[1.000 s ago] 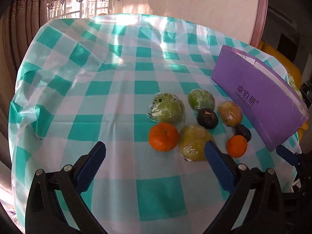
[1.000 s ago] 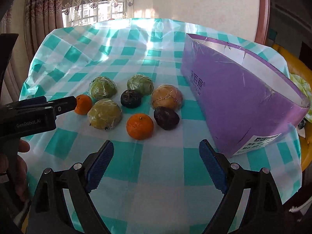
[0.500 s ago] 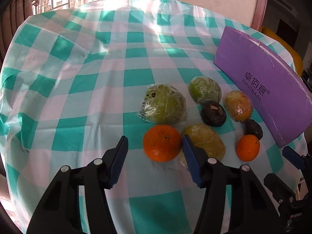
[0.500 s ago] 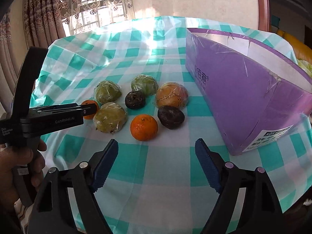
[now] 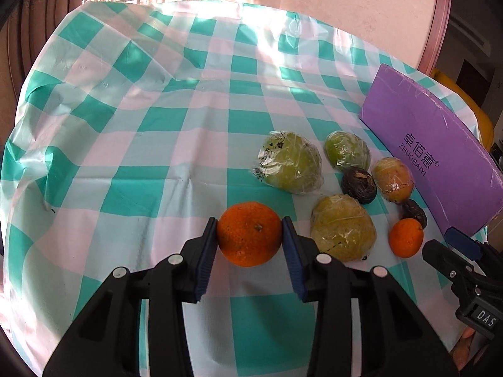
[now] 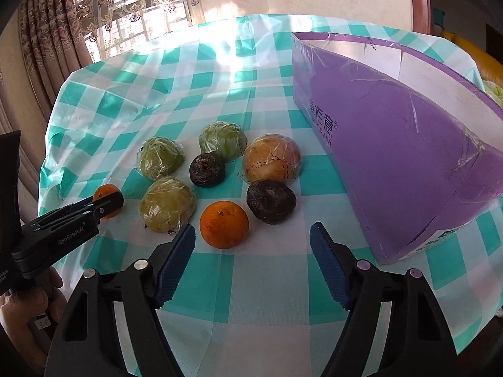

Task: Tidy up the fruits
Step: 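Grasp a dark round item with the right tool while the left holds the orange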

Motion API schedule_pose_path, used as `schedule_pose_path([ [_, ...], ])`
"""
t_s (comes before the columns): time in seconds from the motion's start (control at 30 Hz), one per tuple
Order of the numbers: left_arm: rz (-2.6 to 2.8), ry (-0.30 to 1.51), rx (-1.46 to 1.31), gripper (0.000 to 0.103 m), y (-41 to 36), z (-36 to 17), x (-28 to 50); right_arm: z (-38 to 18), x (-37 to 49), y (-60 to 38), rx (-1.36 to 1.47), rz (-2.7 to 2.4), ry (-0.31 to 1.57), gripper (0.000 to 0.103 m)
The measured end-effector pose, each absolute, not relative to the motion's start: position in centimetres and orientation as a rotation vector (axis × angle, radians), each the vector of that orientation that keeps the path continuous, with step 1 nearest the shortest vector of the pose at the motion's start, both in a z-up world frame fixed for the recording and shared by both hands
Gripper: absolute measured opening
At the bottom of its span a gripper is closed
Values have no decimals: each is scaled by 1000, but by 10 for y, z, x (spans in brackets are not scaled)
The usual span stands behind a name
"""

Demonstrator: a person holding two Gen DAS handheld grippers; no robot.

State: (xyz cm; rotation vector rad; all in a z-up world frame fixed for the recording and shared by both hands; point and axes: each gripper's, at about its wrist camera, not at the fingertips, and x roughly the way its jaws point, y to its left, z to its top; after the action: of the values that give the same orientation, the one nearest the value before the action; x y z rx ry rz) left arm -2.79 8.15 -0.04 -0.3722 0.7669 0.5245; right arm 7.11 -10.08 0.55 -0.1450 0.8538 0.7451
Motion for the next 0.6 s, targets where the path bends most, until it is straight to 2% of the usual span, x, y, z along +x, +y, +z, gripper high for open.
schedule_pose_path([
  [0.2, 512, 770, -366, 41, 80, -3, -27, 2, 76, -80, -206, 712, 851, 74],
  [0.6, 514, 773, -357, 41, 80, -4, -26, 0, 98, -69, -144, 675, 919, 72],
])
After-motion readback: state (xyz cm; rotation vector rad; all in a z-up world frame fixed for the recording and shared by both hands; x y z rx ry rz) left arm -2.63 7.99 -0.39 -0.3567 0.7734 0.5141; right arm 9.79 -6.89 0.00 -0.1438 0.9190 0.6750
